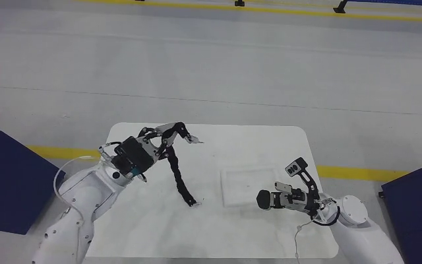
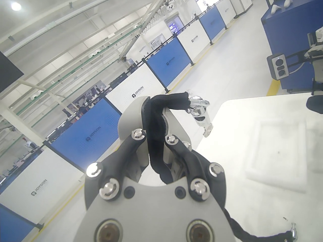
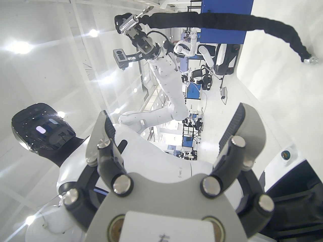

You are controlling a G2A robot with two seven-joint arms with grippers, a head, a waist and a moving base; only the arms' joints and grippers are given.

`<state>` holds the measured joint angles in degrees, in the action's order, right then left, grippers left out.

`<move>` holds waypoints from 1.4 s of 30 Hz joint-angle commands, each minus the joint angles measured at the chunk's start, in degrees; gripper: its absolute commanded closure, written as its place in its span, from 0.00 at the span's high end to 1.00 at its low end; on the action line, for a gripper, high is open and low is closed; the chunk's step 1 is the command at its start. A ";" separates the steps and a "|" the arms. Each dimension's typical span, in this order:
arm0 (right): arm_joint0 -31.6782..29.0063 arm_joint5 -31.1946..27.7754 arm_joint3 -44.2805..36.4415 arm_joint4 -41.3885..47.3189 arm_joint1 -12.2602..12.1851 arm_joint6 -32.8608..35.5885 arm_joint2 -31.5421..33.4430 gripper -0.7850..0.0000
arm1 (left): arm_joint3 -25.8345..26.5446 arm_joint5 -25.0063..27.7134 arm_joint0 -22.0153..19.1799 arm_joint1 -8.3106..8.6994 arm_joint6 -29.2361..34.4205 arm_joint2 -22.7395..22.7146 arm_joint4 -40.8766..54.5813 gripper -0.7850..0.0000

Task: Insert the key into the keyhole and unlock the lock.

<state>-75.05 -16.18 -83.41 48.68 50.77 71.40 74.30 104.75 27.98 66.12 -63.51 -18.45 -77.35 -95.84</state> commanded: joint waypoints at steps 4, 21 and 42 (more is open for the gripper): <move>0.00 0.00 0.00 0.00 0.00 0.00 0.00 1.00 | -6.26 -1.85 0.02 -0.28 2.01 3.72 -4.97 0.00; 0.00 0.00 0.00 0.00 0.00 0.00 0.00 1.00 | -31.33 -1.55 -8.74 -3.46 13.07 18.15 -9.56 0.00; 0.00 0.00 0.00 0.00 0.00 0.00 0.00 1.00 | -34.96 9.82 -13.68 -5.11 35.74 22.02 -8.16 1.00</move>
<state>-75.05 -16.18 -83.41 48.68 50.77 71.40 74.30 69.34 37.32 52.24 -68.68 16.63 -55.20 -104.14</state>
